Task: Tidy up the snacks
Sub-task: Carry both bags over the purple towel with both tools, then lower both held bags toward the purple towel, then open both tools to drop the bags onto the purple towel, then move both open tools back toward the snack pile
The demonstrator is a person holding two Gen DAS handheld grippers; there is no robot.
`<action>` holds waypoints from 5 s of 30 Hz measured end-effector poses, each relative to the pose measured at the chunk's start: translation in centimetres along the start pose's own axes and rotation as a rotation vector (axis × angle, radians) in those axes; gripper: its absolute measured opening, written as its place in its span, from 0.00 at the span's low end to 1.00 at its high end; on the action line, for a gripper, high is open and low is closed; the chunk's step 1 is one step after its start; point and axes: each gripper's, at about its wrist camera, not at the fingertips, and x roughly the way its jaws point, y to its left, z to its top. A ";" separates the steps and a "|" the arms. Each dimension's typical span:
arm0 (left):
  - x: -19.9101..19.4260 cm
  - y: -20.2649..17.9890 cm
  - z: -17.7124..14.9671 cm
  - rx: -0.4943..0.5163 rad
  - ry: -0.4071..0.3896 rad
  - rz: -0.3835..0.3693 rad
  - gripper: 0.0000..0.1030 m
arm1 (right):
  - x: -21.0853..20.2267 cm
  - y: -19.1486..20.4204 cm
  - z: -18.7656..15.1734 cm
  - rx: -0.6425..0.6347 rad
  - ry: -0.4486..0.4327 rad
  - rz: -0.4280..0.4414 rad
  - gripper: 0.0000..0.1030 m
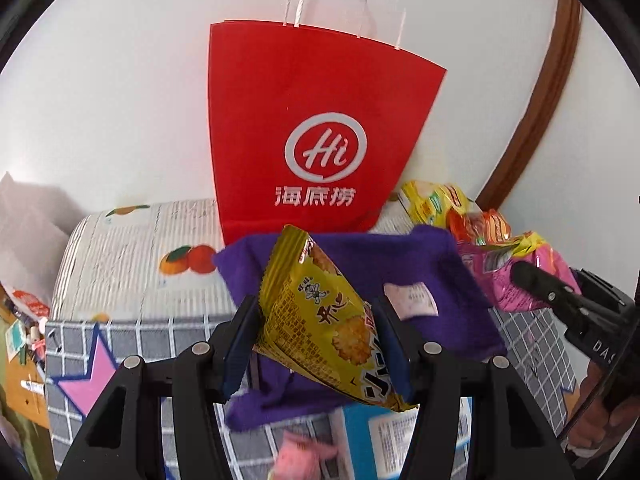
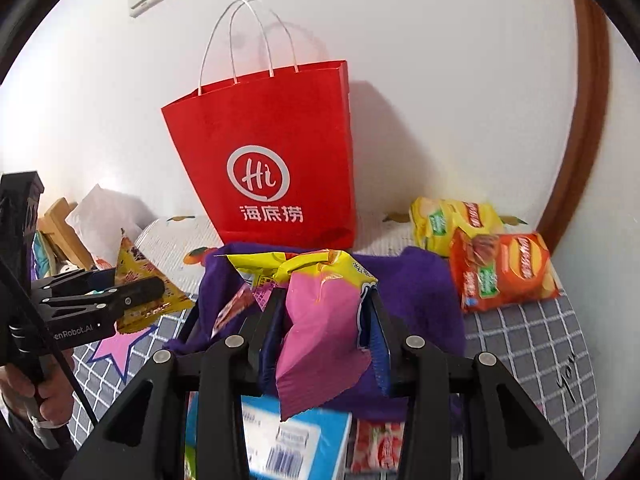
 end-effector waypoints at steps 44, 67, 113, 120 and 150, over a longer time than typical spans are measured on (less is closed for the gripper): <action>9.1 1.2 0.1 -0.024 0.131 0.046 0.54 | 12.6 0.3 0.6 -0.037 0.165 0.056 0.37; 9.4 1.9 0.1 -0.038 0.140 0.055 0.54 | 12.9 0.4 0.4 -0.037 0.170 0.058 0.37; 11.7 0.0 -1.0 0.022 0.241 0.041 0.54 | 14.0 1.5 -0.5 -0.145 0.239 0.040 0.53; 12.4 -0.2 -1.5 0.039 0.270 0.051 0.54 | 13.6 1.5 -0.3 -0.149 0.229 0.034 0.58; 10.1 -1.5 -0.6 0.054 0.193 0.022 0.75 | 8.6 0.7 1.0 -0.104 0.081 -0.030 0.62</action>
